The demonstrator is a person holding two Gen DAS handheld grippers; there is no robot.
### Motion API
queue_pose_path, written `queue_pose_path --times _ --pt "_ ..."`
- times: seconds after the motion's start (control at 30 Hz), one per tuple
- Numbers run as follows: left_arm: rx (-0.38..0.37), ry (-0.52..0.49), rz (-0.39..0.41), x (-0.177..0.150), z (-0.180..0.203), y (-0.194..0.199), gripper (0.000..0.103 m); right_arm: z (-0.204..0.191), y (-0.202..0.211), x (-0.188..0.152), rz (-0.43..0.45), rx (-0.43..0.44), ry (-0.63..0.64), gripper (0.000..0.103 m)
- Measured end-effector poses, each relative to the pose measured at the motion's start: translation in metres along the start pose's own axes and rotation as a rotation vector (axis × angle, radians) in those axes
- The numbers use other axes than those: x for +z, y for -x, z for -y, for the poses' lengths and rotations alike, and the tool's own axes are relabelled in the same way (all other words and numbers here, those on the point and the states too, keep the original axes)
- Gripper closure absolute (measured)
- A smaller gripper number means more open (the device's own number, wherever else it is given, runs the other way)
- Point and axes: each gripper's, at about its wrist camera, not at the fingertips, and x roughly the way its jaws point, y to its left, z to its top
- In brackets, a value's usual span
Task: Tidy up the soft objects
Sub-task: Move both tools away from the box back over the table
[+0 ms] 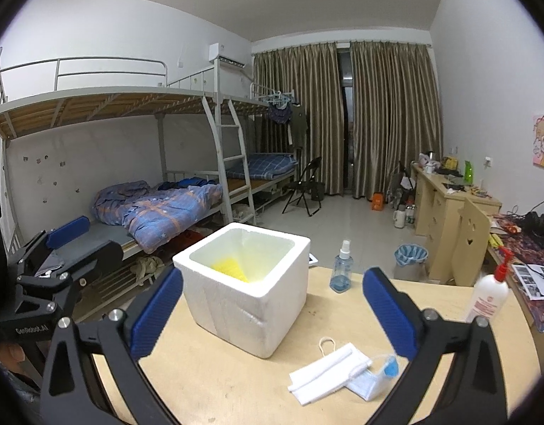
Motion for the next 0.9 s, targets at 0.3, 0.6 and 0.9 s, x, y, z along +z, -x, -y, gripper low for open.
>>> queue_pose_path --times 0.3,0.6,0.9 --pt "-0.057 0.010 0.040 -0.012 0.016 0.050 0.000 -0.012 0.048 -0.026 0.052 -0.031 0.001 0.000" --pt "-0.100 0.019 0.059 -0.027 0.033 0.090 0.000 -0.017 0.087 -0.052 0.089 -0.059 -0.018 0.000" --pt "-0.127 0.027 0.058 -0.036 0.039 0.110 0.000 -0.025 0.109 -0.074 0.108 -0.095 -0.018 0.000"
